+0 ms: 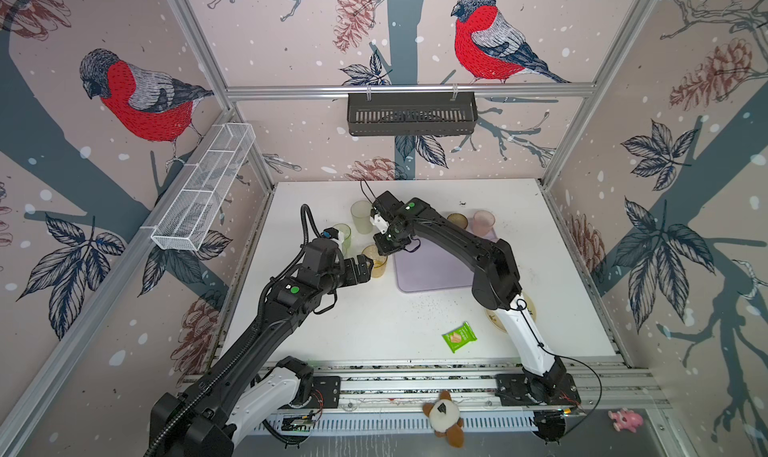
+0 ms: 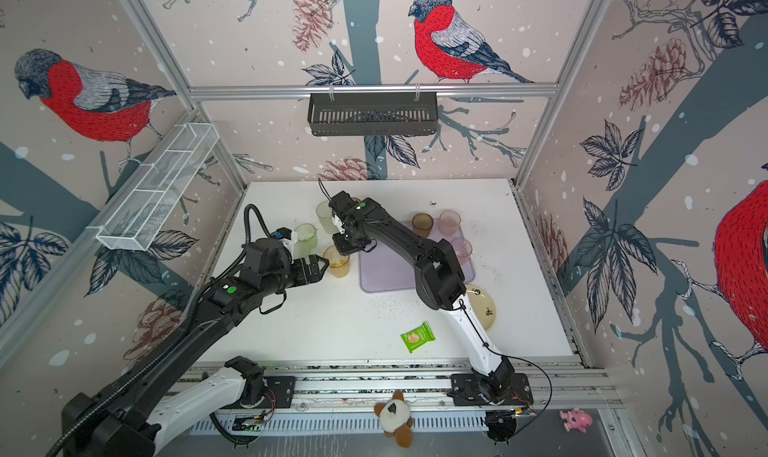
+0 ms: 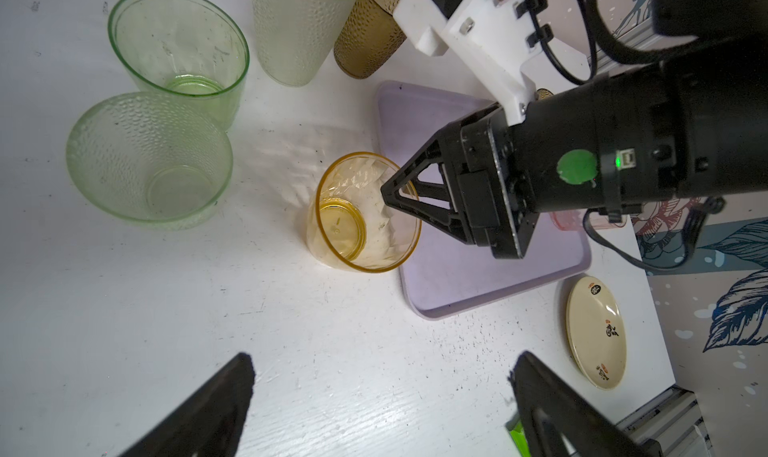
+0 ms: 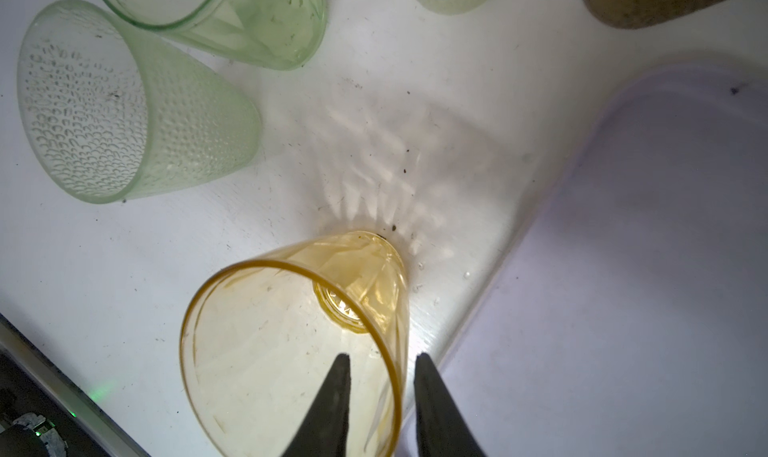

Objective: Place the glasses into the tray
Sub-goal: 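Lower the right gripper onto the clear yellow cup's rim and close it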

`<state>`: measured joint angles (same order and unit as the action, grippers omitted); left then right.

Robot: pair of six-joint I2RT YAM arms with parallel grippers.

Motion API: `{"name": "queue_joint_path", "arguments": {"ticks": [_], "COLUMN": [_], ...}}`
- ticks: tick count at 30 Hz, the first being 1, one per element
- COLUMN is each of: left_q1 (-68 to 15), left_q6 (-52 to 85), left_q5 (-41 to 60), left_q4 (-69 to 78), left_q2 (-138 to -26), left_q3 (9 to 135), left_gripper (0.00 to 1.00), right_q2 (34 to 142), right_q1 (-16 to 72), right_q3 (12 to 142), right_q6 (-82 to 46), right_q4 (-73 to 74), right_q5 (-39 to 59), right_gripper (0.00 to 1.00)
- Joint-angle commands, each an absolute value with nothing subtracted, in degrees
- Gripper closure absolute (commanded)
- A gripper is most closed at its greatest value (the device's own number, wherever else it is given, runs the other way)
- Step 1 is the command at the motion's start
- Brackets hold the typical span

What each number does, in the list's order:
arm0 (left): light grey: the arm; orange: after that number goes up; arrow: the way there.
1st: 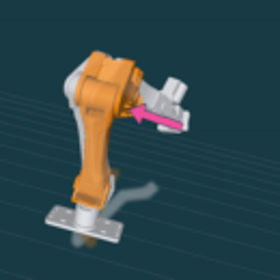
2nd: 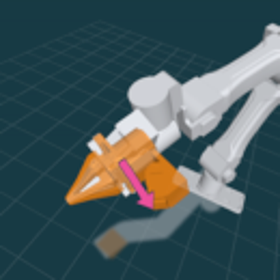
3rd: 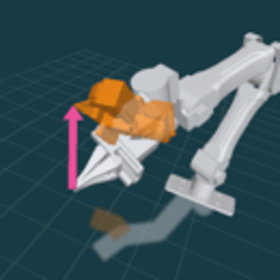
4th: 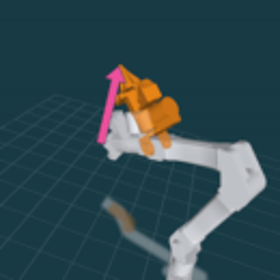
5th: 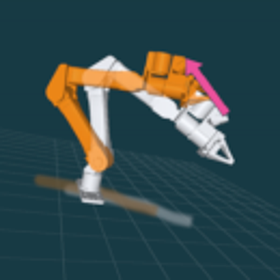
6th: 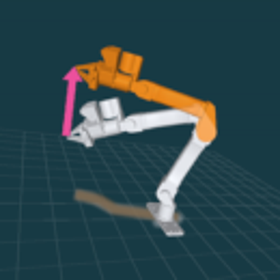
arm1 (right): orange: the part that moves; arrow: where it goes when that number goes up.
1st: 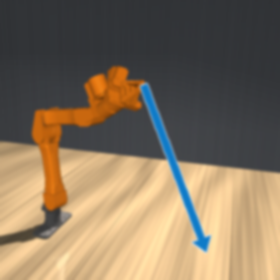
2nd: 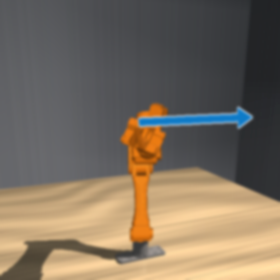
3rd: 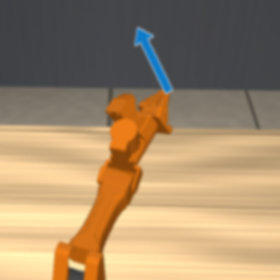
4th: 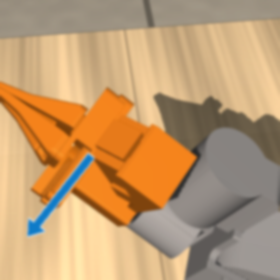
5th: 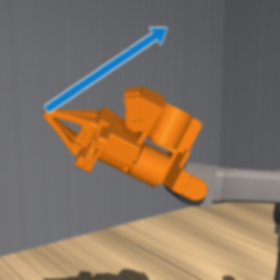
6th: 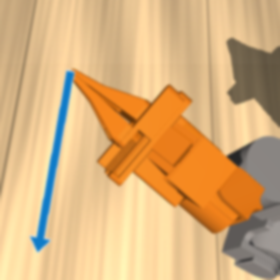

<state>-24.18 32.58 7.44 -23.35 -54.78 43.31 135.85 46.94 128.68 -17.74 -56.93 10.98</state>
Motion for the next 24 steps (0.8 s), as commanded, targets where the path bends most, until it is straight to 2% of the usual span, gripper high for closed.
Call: {"name": "queue_joint_path", "arguments": {"ticks": [1,24], "left_q1": [-24.07,-24.08], "left_q6": [33.05,33.32], "left_q5": [7.03,6.92], "left_q4": [-22.21,-21.28], "left_q2": [-54.58,-53.79], "left_q3": [43.13,42.64], "left_gripper": [0.03,0.03], "right_q2": [135.97,136.23], "right_q1": [47.11,47.46], "right_q3": [129.11,129.25], "right_q6": [-17.19,-16.76], "right_q4": [-57.37,-58.13], "right_q5": [9.93,8.66], "right_gripper": [0.71,0.83]}}
